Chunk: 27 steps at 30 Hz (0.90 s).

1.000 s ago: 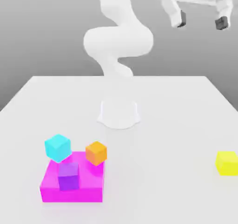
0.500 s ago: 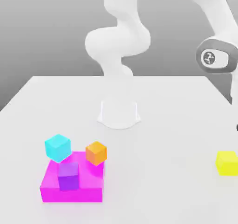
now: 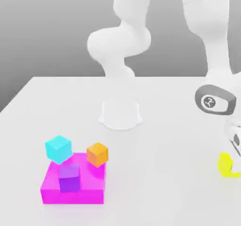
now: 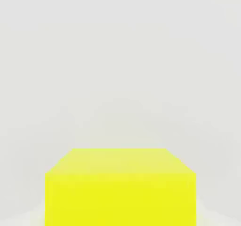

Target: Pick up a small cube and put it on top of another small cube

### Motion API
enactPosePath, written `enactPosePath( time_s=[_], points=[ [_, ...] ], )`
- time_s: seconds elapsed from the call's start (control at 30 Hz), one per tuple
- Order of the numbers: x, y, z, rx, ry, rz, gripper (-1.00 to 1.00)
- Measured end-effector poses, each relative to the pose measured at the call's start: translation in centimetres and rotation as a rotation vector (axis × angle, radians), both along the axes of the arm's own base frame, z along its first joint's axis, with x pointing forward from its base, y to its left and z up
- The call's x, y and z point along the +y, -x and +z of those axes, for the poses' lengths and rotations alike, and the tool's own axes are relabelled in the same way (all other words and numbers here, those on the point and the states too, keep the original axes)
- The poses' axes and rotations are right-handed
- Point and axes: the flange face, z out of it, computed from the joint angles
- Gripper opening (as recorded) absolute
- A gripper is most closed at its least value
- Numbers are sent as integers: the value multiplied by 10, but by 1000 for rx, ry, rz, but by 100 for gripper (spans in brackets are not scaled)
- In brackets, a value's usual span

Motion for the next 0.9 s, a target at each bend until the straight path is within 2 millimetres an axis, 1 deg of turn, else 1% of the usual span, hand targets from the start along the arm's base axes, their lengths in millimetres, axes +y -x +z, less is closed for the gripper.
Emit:
enactPosePath(
  time_s=[0.1,0.13,0.2,0.27,0.3,0.33,0.43,0.5,0.57,0.67,0.77,0.83,0.9],
  points=[
    [-1,0,34,0,0,0,-100],
    [-12,-7,44,-5,5,-8,-100],
    [-49,-31,63,-20,19,-34,-100],
    [-104,-60,80,-30,33,-98,-100],
    [-133,-71,88,-33,39,-133,-100],
    [-160,-78,95,-35,44,-161,-100],
    [-211,-79,115,-36,54,-165,-100],
    [-252,-77,126,-32,56,-192,-100],
    [-293,-70,135,-25,52,-223,-100],
    [-350,-52,144,-13,37,-268,-100],
    [-397,-26,148,-1,10,-307,-100],
    [-407,-20,137,2,-1,-314,-100],
    [-409,-20,119,3,-5,-315,-100]
  ],
)
